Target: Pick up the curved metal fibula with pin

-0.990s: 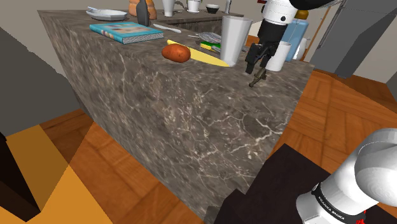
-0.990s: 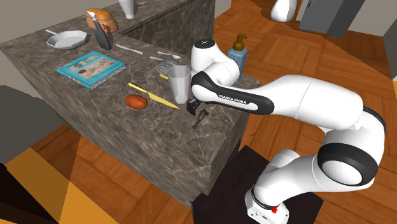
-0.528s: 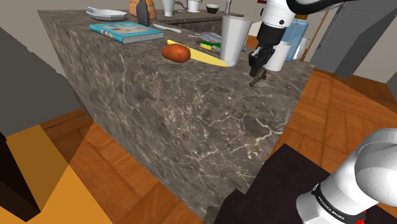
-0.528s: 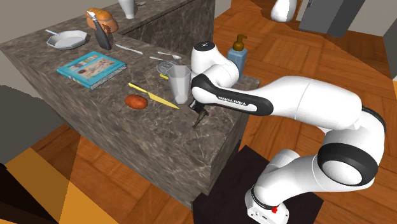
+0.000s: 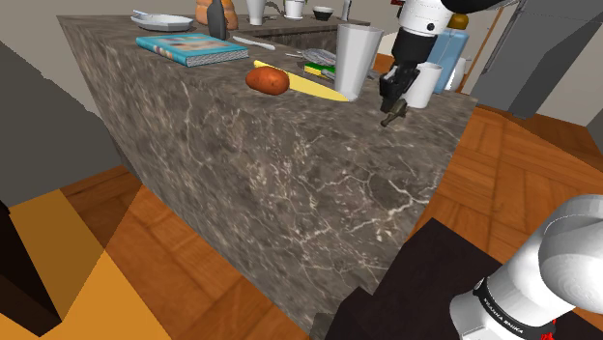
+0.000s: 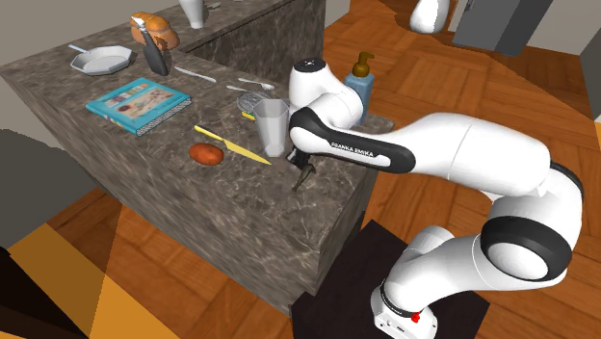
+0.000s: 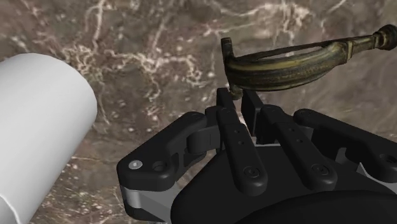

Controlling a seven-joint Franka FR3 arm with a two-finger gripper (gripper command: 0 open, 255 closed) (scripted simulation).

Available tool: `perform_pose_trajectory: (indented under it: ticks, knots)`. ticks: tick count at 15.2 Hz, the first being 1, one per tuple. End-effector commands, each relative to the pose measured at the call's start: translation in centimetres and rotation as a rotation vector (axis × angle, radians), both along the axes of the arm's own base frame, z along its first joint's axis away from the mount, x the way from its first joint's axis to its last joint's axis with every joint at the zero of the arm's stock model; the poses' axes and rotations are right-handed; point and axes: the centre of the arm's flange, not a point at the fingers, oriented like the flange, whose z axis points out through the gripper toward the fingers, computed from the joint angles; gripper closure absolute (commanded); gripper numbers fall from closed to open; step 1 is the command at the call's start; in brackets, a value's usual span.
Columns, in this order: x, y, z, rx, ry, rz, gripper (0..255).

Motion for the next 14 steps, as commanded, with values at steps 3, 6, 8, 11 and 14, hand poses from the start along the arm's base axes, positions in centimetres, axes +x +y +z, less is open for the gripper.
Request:
perform_pose_trajectory:
  ticks: [3,6,8,11,14]
  knots:
    - [0.0,0.0,2.1,0.000,0.000,0.000,255]
    - [0.0,0.0,3.7,0.000,0.000,0.000,255]
    - [0.0,0.0,4.7,0.000,0.000,0.000,255]
    - [0.0,0.0,6.3,0.000,0.000,0.000,255]
    - [0.0,0.0,6.9,0.000,0.000,0.000,255]
